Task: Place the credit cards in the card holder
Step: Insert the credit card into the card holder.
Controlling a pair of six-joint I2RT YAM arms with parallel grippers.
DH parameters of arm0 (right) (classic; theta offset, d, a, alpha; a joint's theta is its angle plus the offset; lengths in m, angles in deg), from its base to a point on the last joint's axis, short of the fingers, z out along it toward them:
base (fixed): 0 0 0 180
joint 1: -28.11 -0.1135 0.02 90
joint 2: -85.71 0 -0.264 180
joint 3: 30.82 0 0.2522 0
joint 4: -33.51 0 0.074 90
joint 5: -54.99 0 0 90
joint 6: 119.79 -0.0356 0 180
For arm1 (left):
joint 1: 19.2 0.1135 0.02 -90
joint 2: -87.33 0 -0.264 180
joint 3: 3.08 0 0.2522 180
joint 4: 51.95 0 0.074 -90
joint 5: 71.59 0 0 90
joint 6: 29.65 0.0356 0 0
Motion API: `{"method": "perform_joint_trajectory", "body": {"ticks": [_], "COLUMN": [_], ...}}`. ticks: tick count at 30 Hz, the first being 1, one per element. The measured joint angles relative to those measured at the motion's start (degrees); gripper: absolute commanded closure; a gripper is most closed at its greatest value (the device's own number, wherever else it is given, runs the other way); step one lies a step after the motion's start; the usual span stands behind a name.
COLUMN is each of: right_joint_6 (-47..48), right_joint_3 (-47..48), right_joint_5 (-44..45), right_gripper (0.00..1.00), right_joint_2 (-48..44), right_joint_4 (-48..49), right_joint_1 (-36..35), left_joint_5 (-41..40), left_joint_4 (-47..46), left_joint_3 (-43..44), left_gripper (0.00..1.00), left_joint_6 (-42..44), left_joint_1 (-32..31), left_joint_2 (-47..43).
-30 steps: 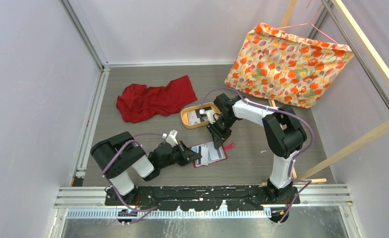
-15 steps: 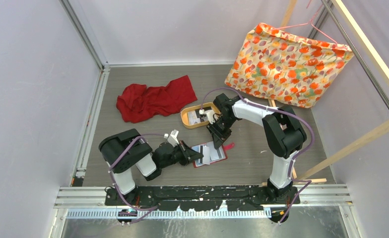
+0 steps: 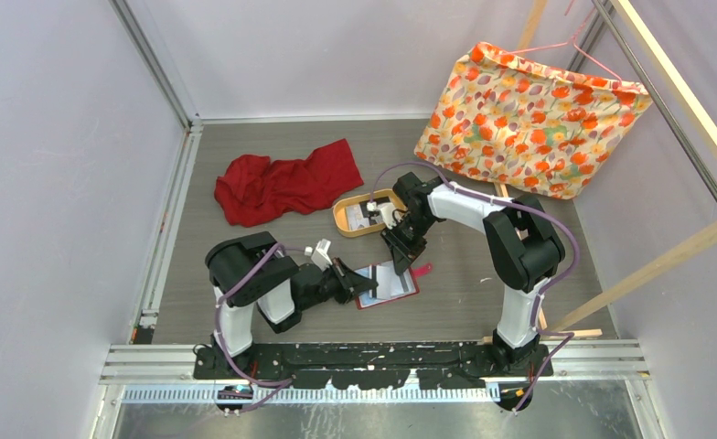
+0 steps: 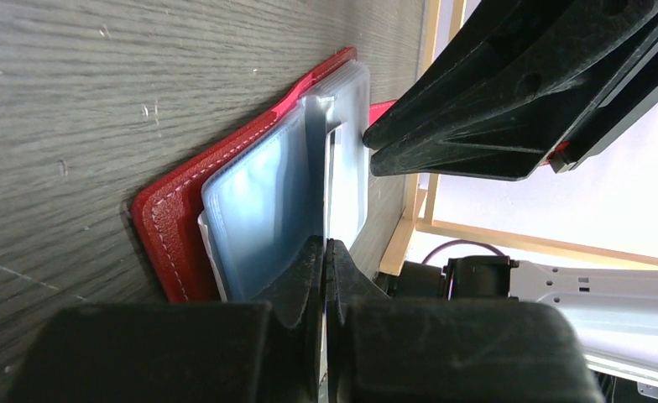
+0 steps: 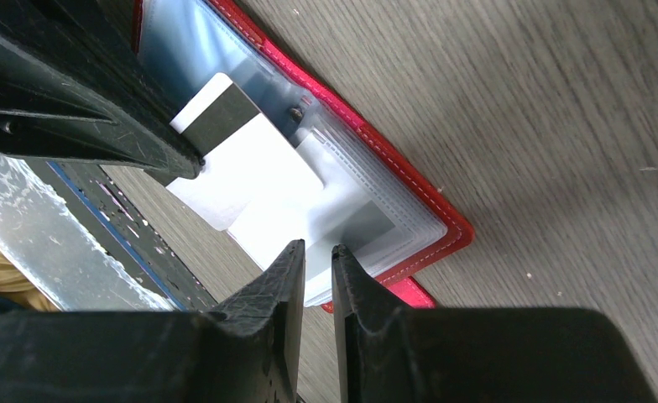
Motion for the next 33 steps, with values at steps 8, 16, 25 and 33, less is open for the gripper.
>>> {"method": "perform_joint_trajectory", "body": {"ticks": [8, 16, 25, 33], "right_joint_6": [0.0, 0.0, 0.0, 0.02], "right_joint_3": [0.02, 0.02, 0.02, 0.04], "right_joint_5": [0.0, 0.0, -0.02, -0.83], "right_gripper": [0.76, 0.76, 0.75, 0.7], "right_joint_2": [0.0, 0.0, 0.0, -0.02], "right_joint_4": [0.0, 0.0, -0.02, -0.15], "right_joint_1": [0.0, 0.0, 0.0, 0.0], "left_joint_5": [-2.71, -5.07, -8.59, -11.65], "left_joint_4": [-0.44, -1.57, -2.47, -2.56], "left_joint_3": [0.09, 1.31, 2.08, 3.21], "left_gripper": [1.0, 1.0, 1.0, 0.97], "left_joint_6": [0.15, 0.13, 0.11, -0.55], "left_joint_1": [-0.44, -2.05, -4.33, -6.45], "left_joint_2": [0.35, 2.03, 3.1, 4.02]}}
